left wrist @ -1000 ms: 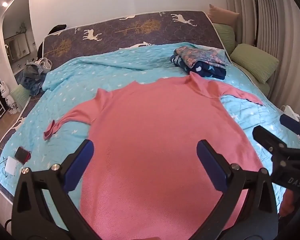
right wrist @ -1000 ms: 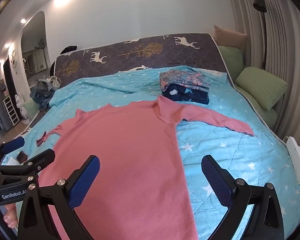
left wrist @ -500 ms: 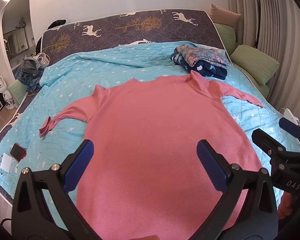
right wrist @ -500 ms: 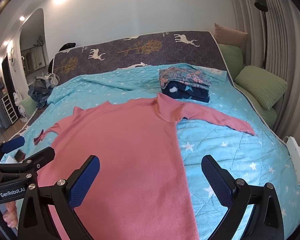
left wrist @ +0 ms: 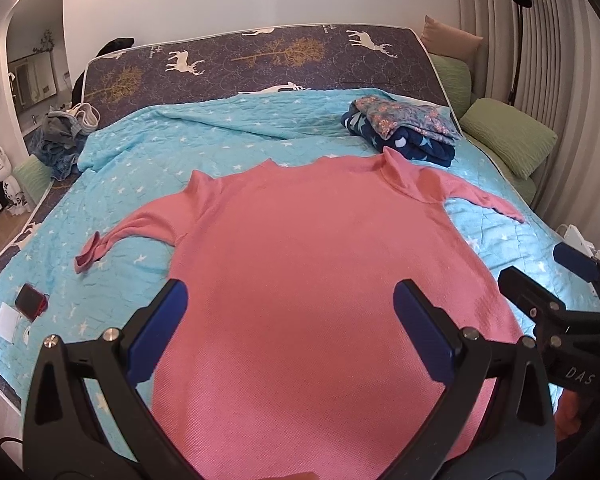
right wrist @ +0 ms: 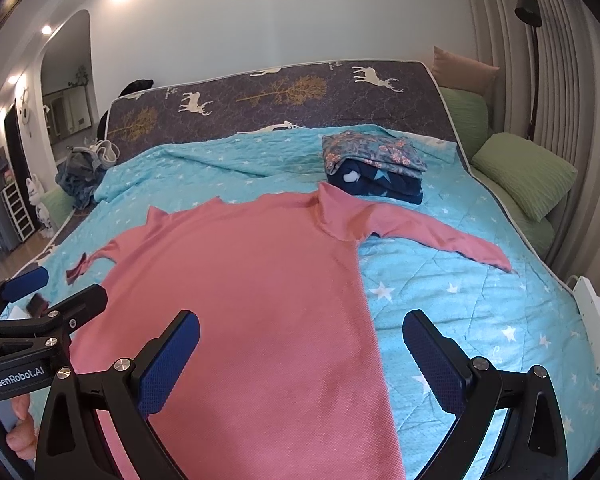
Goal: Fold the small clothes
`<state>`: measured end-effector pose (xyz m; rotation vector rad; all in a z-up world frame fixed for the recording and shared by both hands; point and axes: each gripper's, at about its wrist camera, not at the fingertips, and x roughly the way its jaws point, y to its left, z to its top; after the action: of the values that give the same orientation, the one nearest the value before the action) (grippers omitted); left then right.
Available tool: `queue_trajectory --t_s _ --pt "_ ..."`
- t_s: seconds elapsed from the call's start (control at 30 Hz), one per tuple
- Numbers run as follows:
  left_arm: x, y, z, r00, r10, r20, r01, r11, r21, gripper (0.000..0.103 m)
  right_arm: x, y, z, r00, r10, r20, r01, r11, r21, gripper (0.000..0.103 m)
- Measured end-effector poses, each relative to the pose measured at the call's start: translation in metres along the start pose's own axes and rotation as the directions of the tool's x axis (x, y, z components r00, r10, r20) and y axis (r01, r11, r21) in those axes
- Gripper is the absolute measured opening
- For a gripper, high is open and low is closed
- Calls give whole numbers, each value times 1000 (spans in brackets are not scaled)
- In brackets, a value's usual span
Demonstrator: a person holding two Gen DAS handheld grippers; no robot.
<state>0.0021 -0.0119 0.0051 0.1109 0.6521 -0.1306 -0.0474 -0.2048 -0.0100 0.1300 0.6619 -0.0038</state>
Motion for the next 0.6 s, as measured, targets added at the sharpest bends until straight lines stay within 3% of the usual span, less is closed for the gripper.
queue_trajectory --t_s 0.6 --pt "2 11 -5 998 -52 -28 52 998 -23 102 -2 5 1 1000 -4 4 4 1000 -11 103"
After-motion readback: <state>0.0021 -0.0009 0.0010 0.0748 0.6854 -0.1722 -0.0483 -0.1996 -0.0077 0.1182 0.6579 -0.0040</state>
